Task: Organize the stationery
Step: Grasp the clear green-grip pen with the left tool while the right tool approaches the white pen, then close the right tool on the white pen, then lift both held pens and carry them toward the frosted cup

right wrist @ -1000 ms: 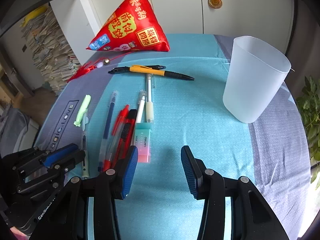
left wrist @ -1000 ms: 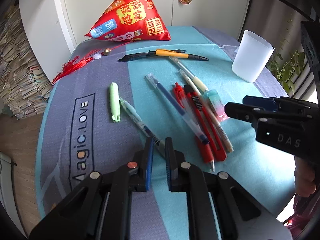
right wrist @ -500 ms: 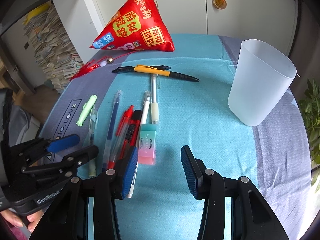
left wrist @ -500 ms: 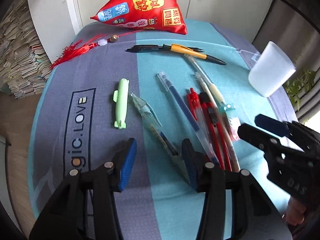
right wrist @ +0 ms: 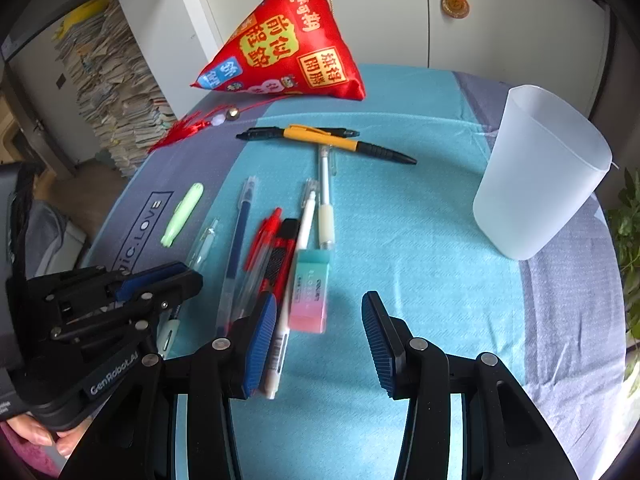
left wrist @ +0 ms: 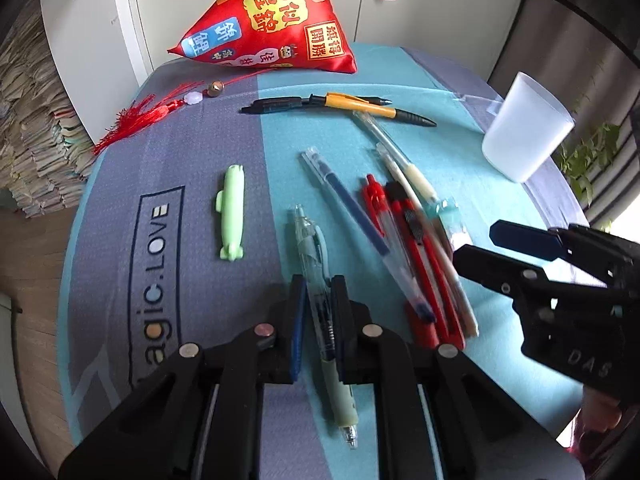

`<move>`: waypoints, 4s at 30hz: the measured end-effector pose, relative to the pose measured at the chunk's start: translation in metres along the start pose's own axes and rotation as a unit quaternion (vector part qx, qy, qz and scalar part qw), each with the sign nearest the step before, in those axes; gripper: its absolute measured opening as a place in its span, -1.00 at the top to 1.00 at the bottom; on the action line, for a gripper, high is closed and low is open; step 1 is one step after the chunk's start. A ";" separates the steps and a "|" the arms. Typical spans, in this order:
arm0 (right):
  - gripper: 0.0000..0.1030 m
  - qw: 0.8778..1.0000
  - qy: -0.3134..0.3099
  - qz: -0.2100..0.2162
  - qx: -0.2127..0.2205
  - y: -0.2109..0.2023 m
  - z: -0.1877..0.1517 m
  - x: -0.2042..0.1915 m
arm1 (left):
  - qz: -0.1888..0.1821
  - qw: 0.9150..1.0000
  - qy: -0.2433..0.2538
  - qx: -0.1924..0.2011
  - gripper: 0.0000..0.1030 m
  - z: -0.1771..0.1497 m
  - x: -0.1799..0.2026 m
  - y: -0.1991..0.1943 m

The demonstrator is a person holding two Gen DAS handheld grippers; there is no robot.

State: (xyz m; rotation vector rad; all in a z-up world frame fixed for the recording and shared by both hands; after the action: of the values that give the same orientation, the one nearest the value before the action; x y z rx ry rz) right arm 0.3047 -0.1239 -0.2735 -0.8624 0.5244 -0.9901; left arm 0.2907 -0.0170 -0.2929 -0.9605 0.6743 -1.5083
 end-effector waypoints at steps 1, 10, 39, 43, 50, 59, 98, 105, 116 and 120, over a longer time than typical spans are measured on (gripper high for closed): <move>0.08 1.000 -0.001 0.004 -0.003 0.000 -0.002 -0.002 | 0.000 1.000 0.001 0.003 0.80 -0.002 -0.001 -0.003; 0.11 0.999 -0.025 -0.003 -0.023 0.006 -0.016 -0.018 | -0.010 1.000 0.003 0.028 0.82 -0.007 -0.002 -0.023; 0.63 0.999 -0.023 -0.018 -0.017 -0.002 -0.023 -0.012 | -0.045 0.999 -0.019 0.008 0.78 -0.011 -0.002 -0.013; 0.63 1.000 -0.008 0.022 -0.021 -0.002 -0.025 -0.017 | -0.054 0.998 -0.022 -0.010 0.56 -0.014 0.006 -0.006; 0.83 0.998 -0.019 0.050 -0.025 -0.006 -0.032 -0.032 | -0.049 0.999 -0.003 -0.006 0.84 -0.021 0.011 -0.007; 0.88 0.999 -0.011 0.023 -0.039 -0.025 -0.055 -0.020 | -0.032 0.999 -0.007 0.009 0.84 -0.035 -0.005 -0.033; 0.82 0.995 -0.074 -0.020 -0.057 0.006 -0.009 -0.013 | -0.053 0.998 -0.017 0.028 0.84 -0.033 -0.008 -0.050; 0.84 0.998 -0.045 -0.026 0.048 -0.071 0.004 -0.004 | -0.058 0.997 -0.014 0.051 0.84 -0.036 0.002 -0.076; 0.84 0.986 0.008 -0.059 0.153 -0.169 0.007 0.028 | -0.078 0.993 0.003 0.089 0.84 -0.029 0.038 -0.118; 0.84 0.982 0.033 -0.063 0.175 -0.184 0.019 0.046 | -0.085 0.991 0.017 0.102 0.84 -0.019 0.058 -0.128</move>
State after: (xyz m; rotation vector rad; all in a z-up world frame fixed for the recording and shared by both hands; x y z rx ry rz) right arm 0.2482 -0.2077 -0.1123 -0.5539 0.3410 -1.1877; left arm 0.2101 -0.0547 -0.1826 -0.8554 0.4603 -1.7114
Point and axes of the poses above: each gripper's, at about its wrist camera, not at the fingertips, and y roughly the way its jaws point, x to its right, z to its top, the point moved 10 cm from there along y, roughly the way its jaws point, and after that the axes turned 15 degrees about -y, right-handed, at the moved point
